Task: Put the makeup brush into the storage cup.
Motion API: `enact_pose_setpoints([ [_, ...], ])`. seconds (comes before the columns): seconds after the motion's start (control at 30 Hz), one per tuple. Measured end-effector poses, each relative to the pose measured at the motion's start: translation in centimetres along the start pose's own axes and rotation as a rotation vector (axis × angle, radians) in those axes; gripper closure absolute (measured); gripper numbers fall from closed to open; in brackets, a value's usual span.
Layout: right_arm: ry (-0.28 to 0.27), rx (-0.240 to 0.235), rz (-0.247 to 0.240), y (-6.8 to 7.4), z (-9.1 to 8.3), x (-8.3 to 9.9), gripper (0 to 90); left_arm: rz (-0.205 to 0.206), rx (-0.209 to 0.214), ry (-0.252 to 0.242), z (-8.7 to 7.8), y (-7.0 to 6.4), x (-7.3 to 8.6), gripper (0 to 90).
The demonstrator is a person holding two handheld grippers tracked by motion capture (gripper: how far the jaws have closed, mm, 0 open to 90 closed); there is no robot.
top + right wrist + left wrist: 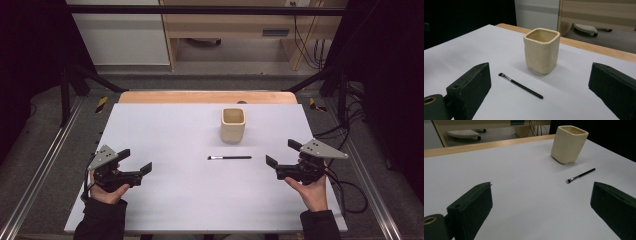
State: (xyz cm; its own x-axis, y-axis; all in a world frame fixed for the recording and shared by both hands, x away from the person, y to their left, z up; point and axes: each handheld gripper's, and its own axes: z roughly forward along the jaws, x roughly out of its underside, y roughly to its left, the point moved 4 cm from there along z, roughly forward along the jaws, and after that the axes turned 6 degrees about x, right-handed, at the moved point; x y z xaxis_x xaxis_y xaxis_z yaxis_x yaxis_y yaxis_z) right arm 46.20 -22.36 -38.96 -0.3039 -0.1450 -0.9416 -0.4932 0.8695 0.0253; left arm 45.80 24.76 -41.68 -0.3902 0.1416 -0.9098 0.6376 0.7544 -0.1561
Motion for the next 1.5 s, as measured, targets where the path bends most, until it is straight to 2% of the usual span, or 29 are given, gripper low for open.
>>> enact_pose_setpoints([
  [0.2, 0.017, -0.008, -0.033, 0.7, 0.7, -0.3, 4.6, 0.003, -0.002, 0.014, 0.3, 0.0, 0.3, 3.6],
  [0.37, 0.031, -0.012, -0.038, 1.2, 1.4, -0.5, 4.9, 0.001, -0.001, 0.023, 0.5, 0.1, 0.5, 3.6],
  [0.57, 0.089, -0.022, -0.086, 2.7, 3.1, -0.7, 5.2, 0.001, -0.005, 0.028, 0.5, 0.3, 0.6, 3.7],
  [0.9, 0.147, -0.053, -0.111, 4.4, 6.0, -0.9, 6.3, 0.002, 0.000, 0.040, 0.8, 0.3, 0.8, 3.8],
  [1.17, 0.176, -0.057, -0.128, 5.2, 7.8, -1.1, 6.9, 0.003, 0.005, 0.036, 0.8, 0.3, 0.8, 3.9],
  [1.37, 0.214, -0.049, -0.142, 5.7, 9.4, -0.7, 8.7, 0.004, 0.006, 0.033, 0.7, 0.3, 0.8, 3.9],
  [1.5, 0.236, -0.066, -0.137, 6.1, 10.5, -0.2, 9.7, 0.005, 0.006, 0.031, 0.7, 0.2, 0.7, 4.0],
])
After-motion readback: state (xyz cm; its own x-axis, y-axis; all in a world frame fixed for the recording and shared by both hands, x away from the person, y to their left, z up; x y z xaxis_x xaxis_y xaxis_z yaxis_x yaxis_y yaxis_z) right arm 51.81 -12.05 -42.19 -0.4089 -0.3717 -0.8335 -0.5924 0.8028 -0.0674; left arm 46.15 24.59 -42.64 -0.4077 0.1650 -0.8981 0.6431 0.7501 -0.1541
